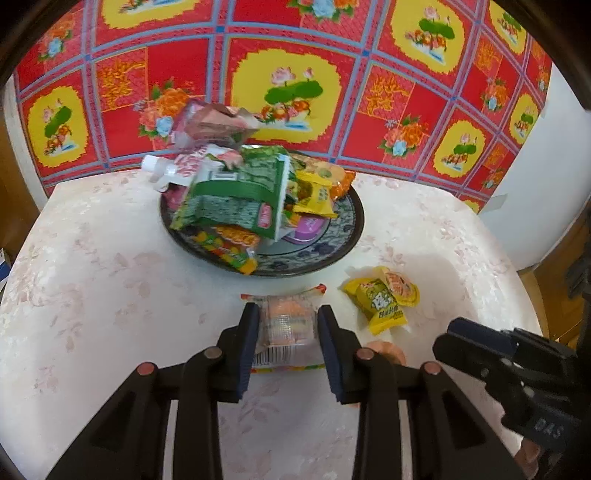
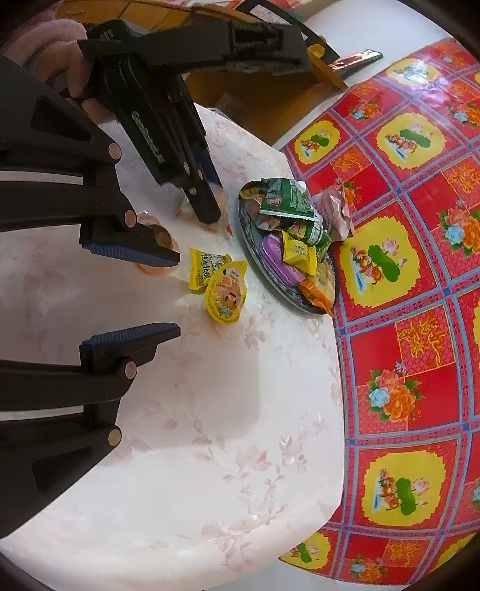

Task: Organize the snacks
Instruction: 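Grasp the clear striped candy packet with the left gripper while the right gripper grasps the yellow jelly cup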

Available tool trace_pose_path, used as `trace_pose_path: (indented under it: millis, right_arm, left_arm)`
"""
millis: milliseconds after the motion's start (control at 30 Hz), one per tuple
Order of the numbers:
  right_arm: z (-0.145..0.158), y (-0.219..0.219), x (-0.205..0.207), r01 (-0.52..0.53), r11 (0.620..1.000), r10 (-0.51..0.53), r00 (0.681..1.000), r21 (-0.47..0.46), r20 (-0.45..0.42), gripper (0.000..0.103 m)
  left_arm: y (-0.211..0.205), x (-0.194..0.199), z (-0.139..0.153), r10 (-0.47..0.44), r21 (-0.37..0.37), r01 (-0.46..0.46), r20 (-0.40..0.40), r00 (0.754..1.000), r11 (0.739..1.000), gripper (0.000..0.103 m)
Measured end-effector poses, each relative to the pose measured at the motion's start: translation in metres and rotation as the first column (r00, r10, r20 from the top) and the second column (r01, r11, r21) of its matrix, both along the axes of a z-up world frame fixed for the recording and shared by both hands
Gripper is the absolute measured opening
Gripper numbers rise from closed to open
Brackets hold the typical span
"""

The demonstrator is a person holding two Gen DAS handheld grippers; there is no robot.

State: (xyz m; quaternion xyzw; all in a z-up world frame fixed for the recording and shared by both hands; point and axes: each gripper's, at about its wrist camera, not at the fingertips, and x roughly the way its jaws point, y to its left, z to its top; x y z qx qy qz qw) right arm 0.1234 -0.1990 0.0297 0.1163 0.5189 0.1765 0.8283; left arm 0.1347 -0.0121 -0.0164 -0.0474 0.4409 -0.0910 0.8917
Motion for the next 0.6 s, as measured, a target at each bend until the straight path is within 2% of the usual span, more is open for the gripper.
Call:
trace_pose_path:
  millis: [567, 600]
  right_arm:
    - [-0.001, 0.022, 0.023, -0.011, 0.998, 0.013, 1.0, -0.069, 0.025, 0.033]
    - [-0.003, 0.023, 0.025, -0.01, 0.997, 0.012, 1.0, -0.074, 0.024, 0.035]
  left_arm:
    - [0.032, -0.01, 0.009, 0.048, -0.04, -0.048, 0.002, 0.999, 0.998, 0.034]
    - [0.033, -0.01, 0.009, 0.05, -0.043, -0.049, 0.003, 0.999, 0.998, 0.034]
